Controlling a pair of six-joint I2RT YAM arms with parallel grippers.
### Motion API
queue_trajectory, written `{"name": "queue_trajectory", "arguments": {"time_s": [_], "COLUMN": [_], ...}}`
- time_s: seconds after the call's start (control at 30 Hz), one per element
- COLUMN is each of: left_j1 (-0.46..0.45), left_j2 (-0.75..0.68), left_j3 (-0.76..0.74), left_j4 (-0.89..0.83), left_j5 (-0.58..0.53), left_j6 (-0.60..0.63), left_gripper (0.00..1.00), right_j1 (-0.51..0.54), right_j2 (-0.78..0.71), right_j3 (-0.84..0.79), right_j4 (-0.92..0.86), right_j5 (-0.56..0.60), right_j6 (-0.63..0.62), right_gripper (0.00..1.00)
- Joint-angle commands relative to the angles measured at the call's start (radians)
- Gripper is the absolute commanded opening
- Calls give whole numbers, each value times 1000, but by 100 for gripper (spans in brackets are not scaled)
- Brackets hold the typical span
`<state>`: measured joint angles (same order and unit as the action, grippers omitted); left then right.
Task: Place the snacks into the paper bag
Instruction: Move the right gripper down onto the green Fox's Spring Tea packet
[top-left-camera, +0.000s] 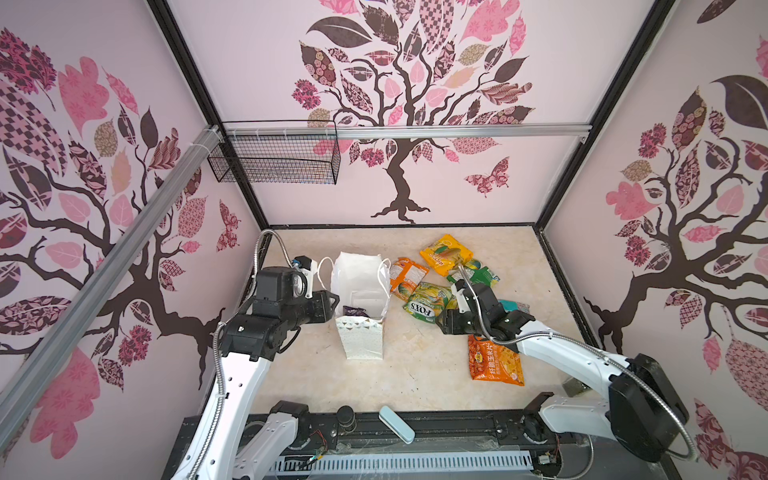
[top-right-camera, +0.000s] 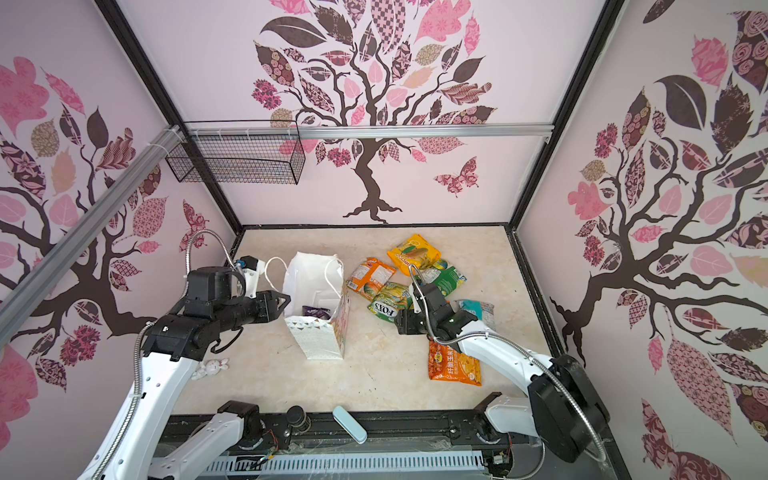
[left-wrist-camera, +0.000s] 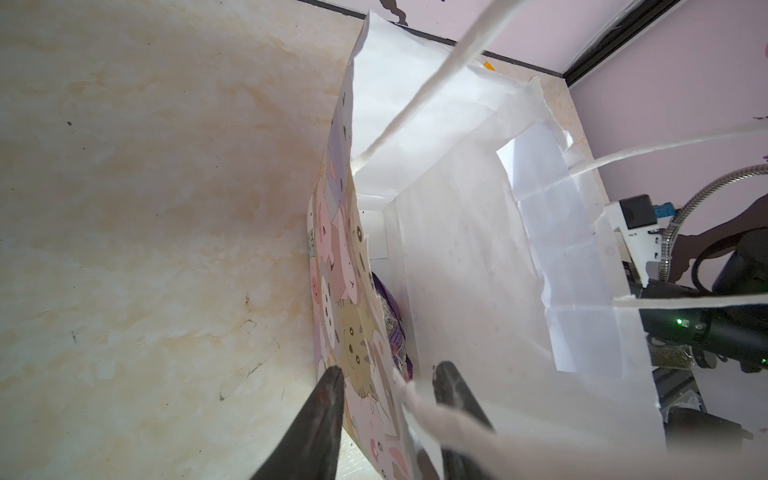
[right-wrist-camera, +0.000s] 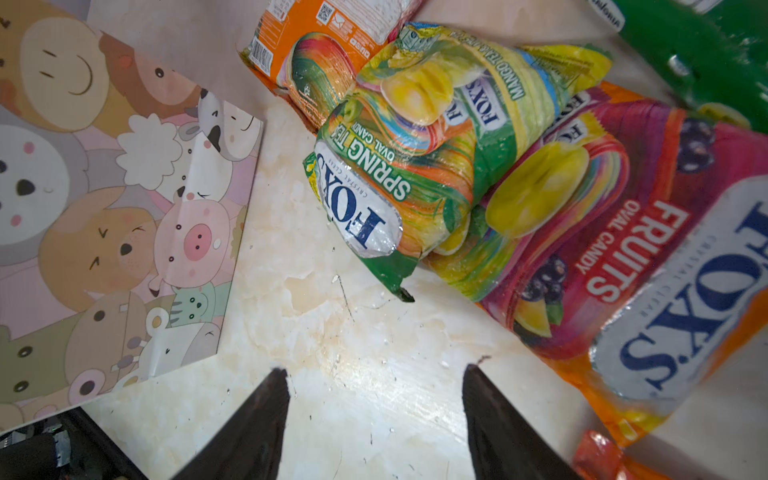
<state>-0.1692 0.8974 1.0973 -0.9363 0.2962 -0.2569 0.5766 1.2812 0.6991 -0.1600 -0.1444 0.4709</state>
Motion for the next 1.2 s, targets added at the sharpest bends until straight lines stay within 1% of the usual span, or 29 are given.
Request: {"name": "queue_trajectory", "arguments": {"time_s": [0.0, 0.17, 0.33, 0.5, 0.67, 0.97, 1.07, 1.17], "left_j1": [-2, -2, -2, -1, -1, -2, -1, -2], "left_j2": [-3, 8, 8, 3, -1, -21, -6, 4], "left_j3": [-16, -27, -27, -21, -26, -40, -41, -40], "left_j4": [20, 23, 13, 11, 16, 15, 17, 20], "left_j5": [15, 24, 15, 4, -1, -9, -15, -12], "left_j6": [11, 28, 41, 44, 47, 50, 51, 53], "left_gripper": [40, 39, 38, 39, 38, 39, 39, 39], "right_j1": [-14, -25, -25, -29, -41, -50, -51, -53], "right_j2": [48, 134, 188, 229, 278, 305, 302, 295], "right_j3": [-12, 7, 15, 29, 72, 75, 68, 60], "right_j4": [111, 151, 159, 193, 188, 209, 212, 219], "right_j5": [-40, -48, -31, -9, -8, 0, 9, 12], "right_j6": [-12, -25, -13, -12, -11, 6, 6, 6], "right_gripper": [69, 68, 64, 58, 54, 52, 49, 45]}}
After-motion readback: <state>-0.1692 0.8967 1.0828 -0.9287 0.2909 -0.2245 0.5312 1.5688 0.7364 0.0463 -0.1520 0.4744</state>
